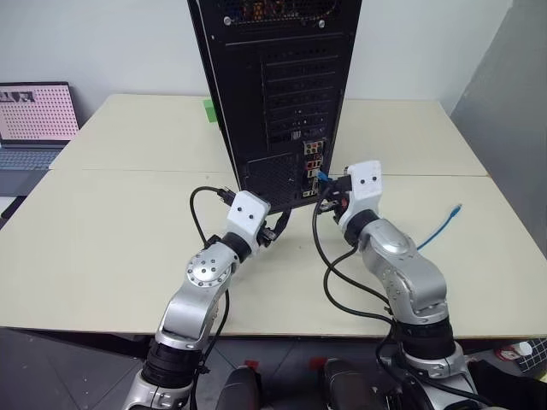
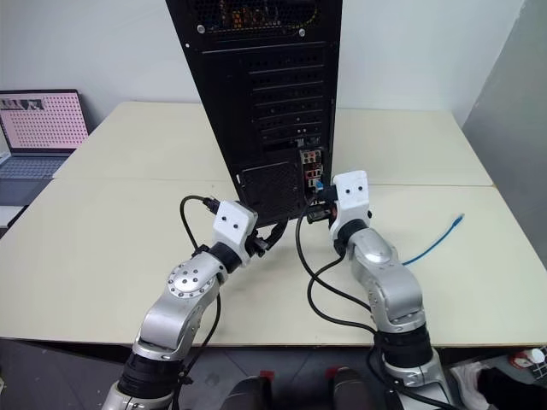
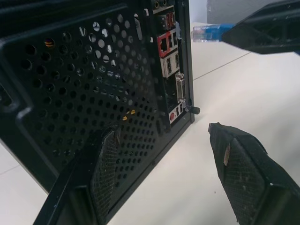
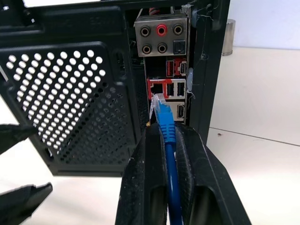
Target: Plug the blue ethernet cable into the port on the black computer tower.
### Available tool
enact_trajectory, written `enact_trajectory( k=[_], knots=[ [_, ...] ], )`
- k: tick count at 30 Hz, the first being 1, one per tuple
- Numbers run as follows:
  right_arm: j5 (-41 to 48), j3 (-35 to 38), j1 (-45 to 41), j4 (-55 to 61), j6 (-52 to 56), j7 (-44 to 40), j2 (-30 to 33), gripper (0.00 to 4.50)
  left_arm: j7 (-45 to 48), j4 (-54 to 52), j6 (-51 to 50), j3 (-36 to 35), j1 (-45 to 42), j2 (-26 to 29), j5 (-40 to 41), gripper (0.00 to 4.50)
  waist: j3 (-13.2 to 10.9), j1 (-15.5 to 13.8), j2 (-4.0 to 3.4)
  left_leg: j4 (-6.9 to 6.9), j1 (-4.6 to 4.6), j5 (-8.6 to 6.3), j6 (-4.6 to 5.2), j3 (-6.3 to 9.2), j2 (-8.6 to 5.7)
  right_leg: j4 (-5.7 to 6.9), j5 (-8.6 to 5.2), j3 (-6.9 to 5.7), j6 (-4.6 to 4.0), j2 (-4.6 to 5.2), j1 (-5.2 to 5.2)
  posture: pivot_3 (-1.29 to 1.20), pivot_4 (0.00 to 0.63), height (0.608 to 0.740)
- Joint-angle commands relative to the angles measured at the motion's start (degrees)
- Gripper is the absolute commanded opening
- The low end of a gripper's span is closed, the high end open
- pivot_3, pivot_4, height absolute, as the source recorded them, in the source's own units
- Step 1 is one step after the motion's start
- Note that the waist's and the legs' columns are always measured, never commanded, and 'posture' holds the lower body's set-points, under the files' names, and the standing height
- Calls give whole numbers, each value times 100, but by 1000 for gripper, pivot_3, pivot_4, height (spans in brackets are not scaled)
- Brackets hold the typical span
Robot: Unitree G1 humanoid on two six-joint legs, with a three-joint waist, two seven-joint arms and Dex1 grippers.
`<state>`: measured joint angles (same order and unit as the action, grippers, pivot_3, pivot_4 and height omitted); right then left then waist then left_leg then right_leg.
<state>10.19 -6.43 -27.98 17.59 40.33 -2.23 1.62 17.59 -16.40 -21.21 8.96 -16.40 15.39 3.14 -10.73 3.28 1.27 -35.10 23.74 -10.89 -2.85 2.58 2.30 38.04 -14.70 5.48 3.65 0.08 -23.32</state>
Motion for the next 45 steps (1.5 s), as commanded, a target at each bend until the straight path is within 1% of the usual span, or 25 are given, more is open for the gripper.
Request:
enact_trajectory(
  k=[1,5,11,15,22,45],
  knots=[
    [-54,56,-173,12,-36,196,-255,1,-32,-259,91,-65,-47,-8,-71,3186,0,0,0,0,0,0,0,0,0,0,0,0,0,0,0,0,150,740],
    [-89,79,-274,-104,-1,343,-447,1,-56,-258,90,-72,-27,-23,-106,3186,0,1,0,1,1,0,0,0,0,-1,0,0,0,0,-1,0,150,740],
    [-153,94,-368,-283,-82,383,-546,0,-12,-285,118,-40,-2,-27,-121,3186,0,1,0,1,3,0,0,0,0,-2,0,-1,-1,0,-3,0,150,740],
    [-162,108,-431,-410,-136,314,-555,0,112,-338,97,-111,17,-85,103,3186,0,2,0,1,4,0,0,0,0,-2,0,-1,0,0,-4,0,150,740],
    [-206,94,-479,-556,-244,243,-583,0,159,-314,158,-203,24,-66,181,3186,0,3,0,2,6,0,0,0,0,-2,0,0,-1,0,-6,0,150,740],
    [-341,204,-652,-1019,-618,273,-497,0,228,-256,194,-233,67,-12,109,3186,0,9,0,4,8,0,0,-1,0,-3,0,1,-1,0,-12,0,150,740]
  ],
)
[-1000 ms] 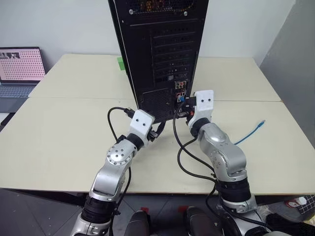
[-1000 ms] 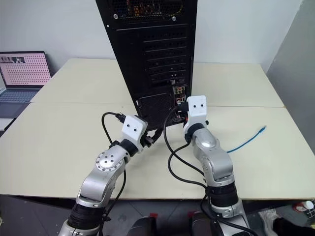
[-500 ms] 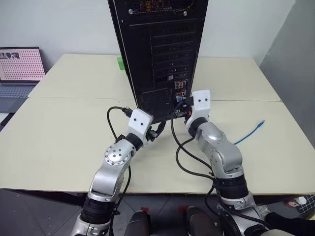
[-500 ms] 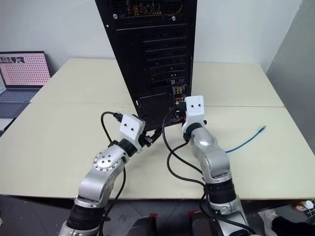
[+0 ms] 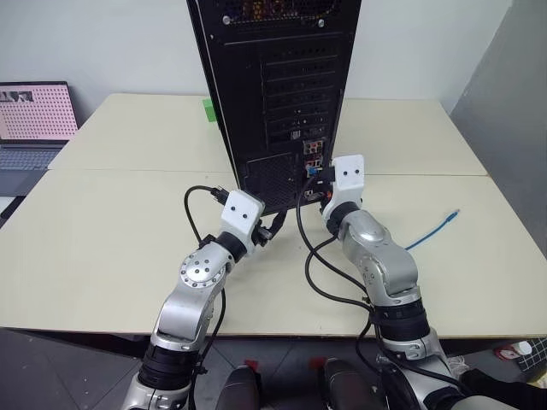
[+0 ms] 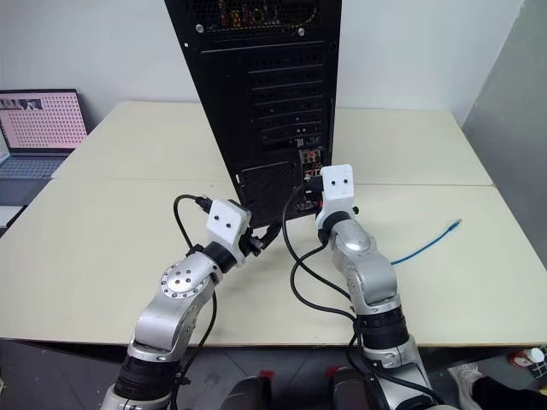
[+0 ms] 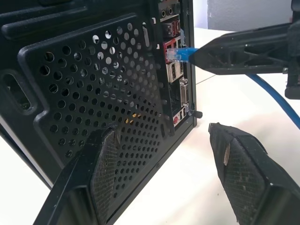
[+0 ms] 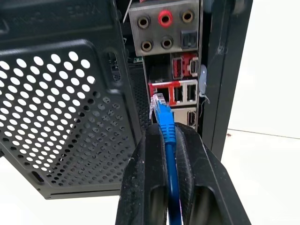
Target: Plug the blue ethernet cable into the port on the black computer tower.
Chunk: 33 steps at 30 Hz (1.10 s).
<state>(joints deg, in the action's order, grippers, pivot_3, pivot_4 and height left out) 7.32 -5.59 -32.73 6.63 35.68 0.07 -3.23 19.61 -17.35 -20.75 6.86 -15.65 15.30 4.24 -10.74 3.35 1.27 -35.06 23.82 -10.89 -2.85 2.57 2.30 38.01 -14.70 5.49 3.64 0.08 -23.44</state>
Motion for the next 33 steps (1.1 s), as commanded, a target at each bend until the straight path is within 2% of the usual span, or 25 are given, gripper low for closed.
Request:
enact_trajectory(
  k=[1,33],
  knots=[
    [-57,123,-177,72,-157,47,-15,0,29,-159,149,-21,-8,-2,-2,3186,0,2,0,0,0,0,0,0,0,0,0,0,0,0,0,0,150,740],
    [-172,154,-230,-37,-314,35,62,0,47,-146,189,3,33,7,-37,3186,0,18,0,1,0,0,0,0,0,0,1,2,-4,0,-5,0,150,740]
  ],
)
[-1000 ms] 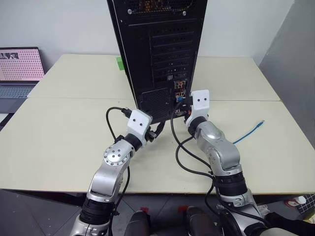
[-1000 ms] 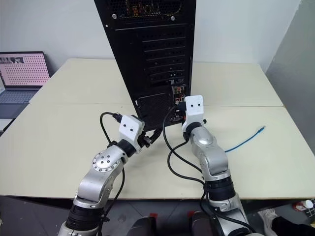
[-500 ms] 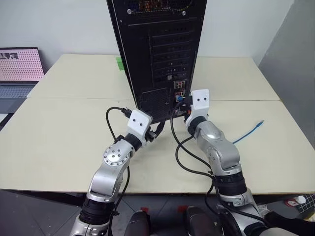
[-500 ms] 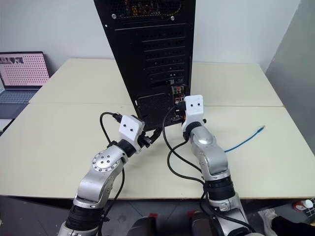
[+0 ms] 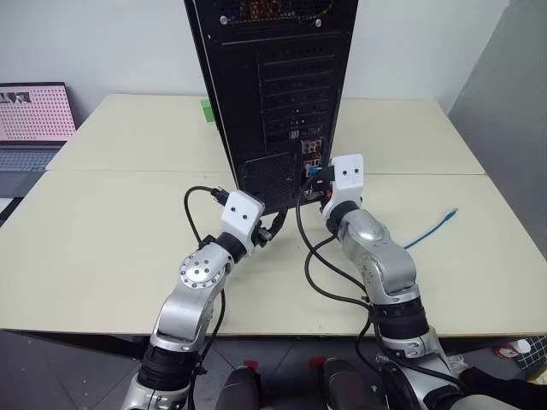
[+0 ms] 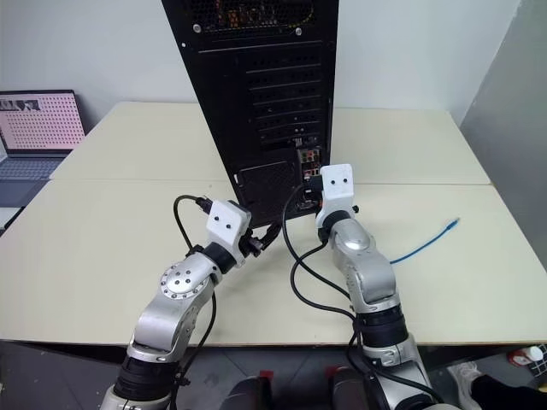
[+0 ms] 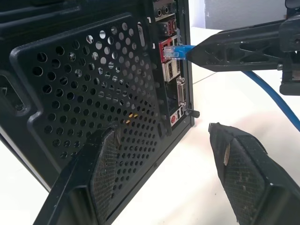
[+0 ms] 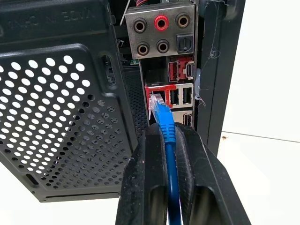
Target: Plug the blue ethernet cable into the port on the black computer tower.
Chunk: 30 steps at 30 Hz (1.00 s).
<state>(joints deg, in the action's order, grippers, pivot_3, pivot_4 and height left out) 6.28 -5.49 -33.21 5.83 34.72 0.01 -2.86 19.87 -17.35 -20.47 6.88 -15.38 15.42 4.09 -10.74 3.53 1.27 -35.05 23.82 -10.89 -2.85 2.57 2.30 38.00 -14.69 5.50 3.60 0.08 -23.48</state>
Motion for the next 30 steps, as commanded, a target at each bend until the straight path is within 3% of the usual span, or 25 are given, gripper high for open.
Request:
enact_trajectory(
  k=[1,30],
  knots=[
    [-71,144,-173,44,-224,42,27,0,18,-152,161,2,12,-5,-23,3186,0,0,0,0,0,0,0,0,0,0,0,0,0,0,0,0,150,740],
    [-129,-151,-20,414,22,-206,15,0,-4,-176,182,-30,70,80,-94,3186,0,48,0,15,9,0,0,-1,1,-10,-2,0,-5,0,-11,0,150,740]
  ],
)
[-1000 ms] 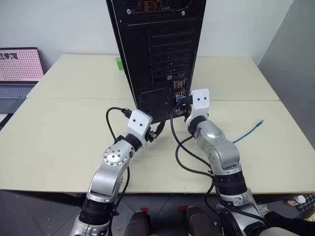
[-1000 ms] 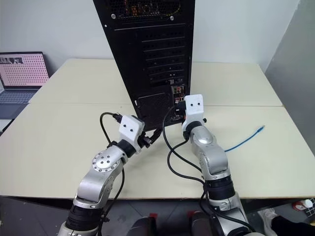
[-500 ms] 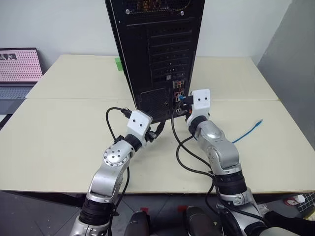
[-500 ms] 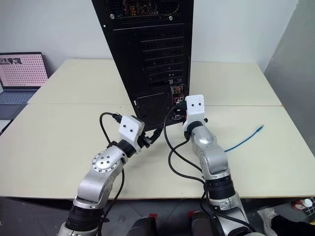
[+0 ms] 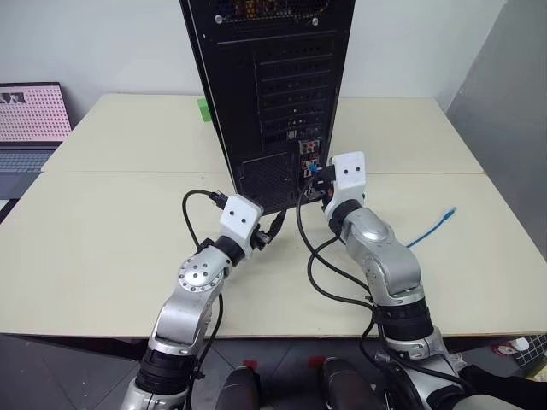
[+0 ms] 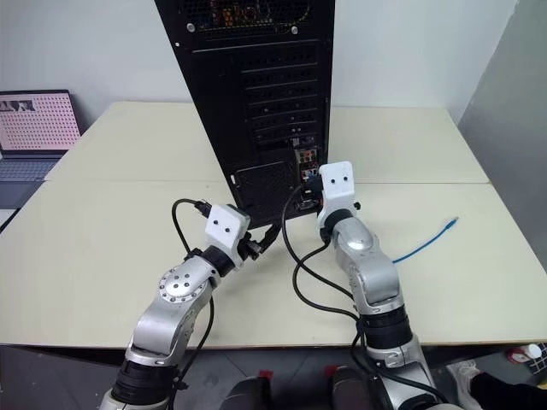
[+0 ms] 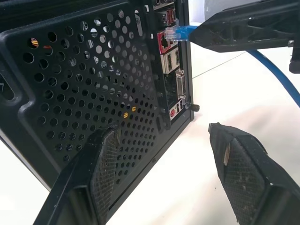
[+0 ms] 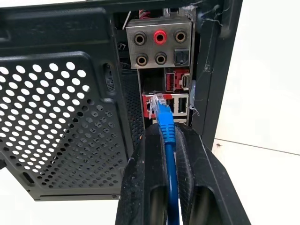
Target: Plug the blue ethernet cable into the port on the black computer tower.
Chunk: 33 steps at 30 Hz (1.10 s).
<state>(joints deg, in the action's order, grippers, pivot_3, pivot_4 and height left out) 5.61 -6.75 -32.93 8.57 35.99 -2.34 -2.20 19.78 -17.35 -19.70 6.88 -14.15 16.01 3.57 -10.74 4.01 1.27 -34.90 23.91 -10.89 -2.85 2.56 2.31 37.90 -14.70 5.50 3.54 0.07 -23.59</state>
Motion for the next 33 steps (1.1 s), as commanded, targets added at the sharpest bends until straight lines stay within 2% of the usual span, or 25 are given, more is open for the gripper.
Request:
enact_trajectory(
  k=[1,24,33],
  knots=[
    [-65,-16,-46,126,-113,35,-54,0,6,-184,101,-31,-48,23,-43,3186,0,0,0,0,0,0,0,0,0,0,0,0,0,0,0,0,150,740],
    [-107,100,-101,-136,-297,117,-89,0,7,-160,129,-30,-61,25,-51,3186,0,-3,0,0,0,0,0,0,0,0,0,0,0,0,0,0,150,740],
    [-115,-74,-143,-22,-244,-48,-88,0,11,-150,158,-27,-67,30,-60,3186,0,2,0,0,0,0,0,0,0,0,0,0,0,0,0,0,150,740]
  ],
)
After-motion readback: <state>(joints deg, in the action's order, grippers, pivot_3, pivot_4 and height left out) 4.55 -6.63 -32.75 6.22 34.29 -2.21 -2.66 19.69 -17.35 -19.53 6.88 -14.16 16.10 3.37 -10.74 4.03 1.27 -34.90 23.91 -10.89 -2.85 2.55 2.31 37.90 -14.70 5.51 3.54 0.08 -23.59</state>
